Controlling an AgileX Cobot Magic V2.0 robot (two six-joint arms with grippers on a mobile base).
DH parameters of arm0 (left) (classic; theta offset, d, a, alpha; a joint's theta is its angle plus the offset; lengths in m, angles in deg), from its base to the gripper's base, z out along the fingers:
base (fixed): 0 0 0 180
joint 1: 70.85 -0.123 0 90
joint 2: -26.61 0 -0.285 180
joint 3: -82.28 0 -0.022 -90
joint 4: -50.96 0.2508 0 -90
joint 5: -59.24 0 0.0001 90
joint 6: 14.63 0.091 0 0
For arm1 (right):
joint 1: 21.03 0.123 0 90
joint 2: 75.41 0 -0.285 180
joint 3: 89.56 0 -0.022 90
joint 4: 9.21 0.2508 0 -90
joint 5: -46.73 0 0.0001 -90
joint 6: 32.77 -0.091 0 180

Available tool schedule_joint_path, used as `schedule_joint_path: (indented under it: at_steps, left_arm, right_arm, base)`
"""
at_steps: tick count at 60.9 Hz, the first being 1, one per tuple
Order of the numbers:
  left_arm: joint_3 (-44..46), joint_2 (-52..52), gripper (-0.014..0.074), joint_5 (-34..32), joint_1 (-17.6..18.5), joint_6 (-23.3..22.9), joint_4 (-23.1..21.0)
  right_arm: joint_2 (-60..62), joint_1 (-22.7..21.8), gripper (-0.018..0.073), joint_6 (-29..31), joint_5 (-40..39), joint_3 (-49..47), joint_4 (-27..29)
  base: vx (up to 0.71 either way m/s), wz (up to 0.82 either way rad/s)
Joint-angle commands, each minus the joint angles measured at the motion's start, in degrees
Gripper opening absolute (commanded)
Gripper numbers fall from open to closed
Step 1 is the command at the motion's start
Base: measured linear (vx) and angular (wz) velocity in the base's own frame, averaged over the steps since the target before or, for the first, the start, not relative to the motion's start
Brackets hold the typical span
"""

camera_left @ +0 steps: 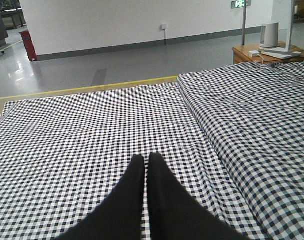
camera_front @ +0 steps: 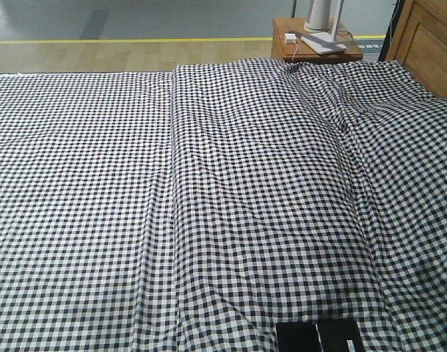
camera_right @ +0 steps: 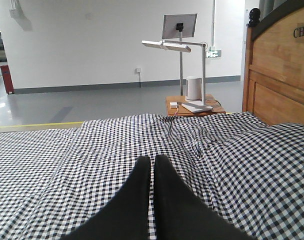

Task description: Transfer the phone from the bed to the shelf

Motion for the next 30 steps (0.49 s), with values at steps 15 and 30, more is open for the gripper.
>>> schedule_joint_path:
  at_steps: [15, 30]
  left_arm:
    - [1.2, -0.8, 0.0001, -4.1, 0.2, -0.3, -0.5]
    - [1.2, -0.8, 0.0001, -4.1, 0.2, -0.3, -0.5]
  right_arm:
    - [0.6, -0.2, -0.0006, 0.7, -4.5, 0.3, -0.7]
    - [0.6, -0.2, -0.0006, 0.6, -7.3, 0.2, -0.7]
  base:
    - [0.00, 0.00]
    - [0.00, 0.00]
